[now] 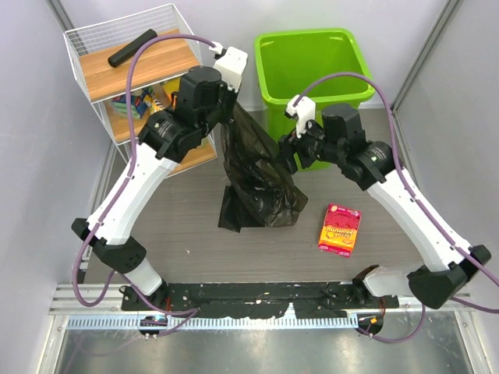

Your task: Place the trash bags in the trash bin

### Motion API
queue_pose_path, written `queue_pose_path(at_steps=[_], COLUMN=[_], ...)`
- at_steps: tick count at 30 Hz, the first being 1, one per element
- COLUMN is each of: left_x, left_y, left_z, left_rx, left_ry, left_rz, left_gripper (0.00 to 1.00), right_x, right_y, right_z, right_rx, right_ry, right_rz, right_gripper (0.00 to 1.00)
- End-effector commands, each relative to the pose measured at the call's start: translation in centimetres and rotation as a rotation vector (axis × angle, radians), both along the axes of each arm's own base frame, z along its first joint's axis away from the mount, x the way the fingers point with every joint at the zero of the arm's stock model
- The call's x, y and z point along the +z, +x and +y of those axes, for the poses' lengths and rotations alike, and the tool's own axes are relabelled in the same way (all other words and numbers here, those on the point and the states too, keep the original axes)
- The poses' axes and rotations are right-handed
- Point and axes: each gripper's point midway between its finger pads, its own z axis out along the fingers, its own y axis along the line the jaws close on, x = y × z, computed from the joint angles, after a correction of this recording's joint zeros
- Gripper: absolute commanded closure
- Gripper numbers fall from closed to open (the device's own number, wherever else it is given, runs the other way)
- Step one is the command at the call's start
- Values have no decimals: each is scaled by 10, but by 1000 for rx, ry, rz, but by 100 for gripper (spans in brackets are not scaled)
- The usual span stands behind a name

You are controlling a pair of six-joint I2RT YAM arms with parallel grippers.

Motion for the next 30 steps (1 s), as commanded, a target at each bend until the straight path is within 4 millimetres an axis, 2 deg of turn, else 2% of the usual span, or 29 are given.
queue_pose_path(at_steps=[1, 3, 6, 9, 10, 12, 14, 18, 22, 23, 25, 27, 30], left_x=[11, 10, 11, 10, 12, 11, 8, 8, 8, 7, 6, 6, 4], left_y=[1, 3, 3, 2, 2, 3, 3, 2, -1, -2, -3, -7, -12], left_z=[-2, -3, -7, -11, -12, -13, -17, -17, -15, -14, -13, -13, -13], left_rx=[16, 17, 10, 2, 2, 0, -5, -8, -10, -9, -15, -25, -52], left_ry=[-28, -24, -26, -24, -27, -23, -21, -23, -20, -22, -18, -22, -17], left_rz=[-21, -20, -19, -16, -20, -18, -13, -11, -10, -11, -9, -6, -2], left_gripper=[100, 100, 100, 100, 100, 100, 100, 100, 100, 100, 100, 100, 100], right_x=[26, 25, 10, -22, -25, -52, -68, -92, -103, -104, -103, -99, -91], right_y=[-33, -40, -39, -36, -33, -25, -17, -6, 9, 12, 15, 18, 22], right_z=[0, 3, 10, 19, 26, 31, 37, 52, 56, 56, 55, 54, 48], right_rx=[89, 114, 124, 129, 126, 95, 69, 44, 5, -5, -16, -27, -48], right_ry=[54, 60, 50, 18, 29, 20, 35, 46, 39, 38, 33, 30, 17], right_rz=[-41, -37, -21, 29, 23, 56, 76, 95, 96, 92, 83, 69, 38], right_gripper=[25, 18, 17, 16, 16, 16, 16, 15, 16, 17, 27, 46, 63])
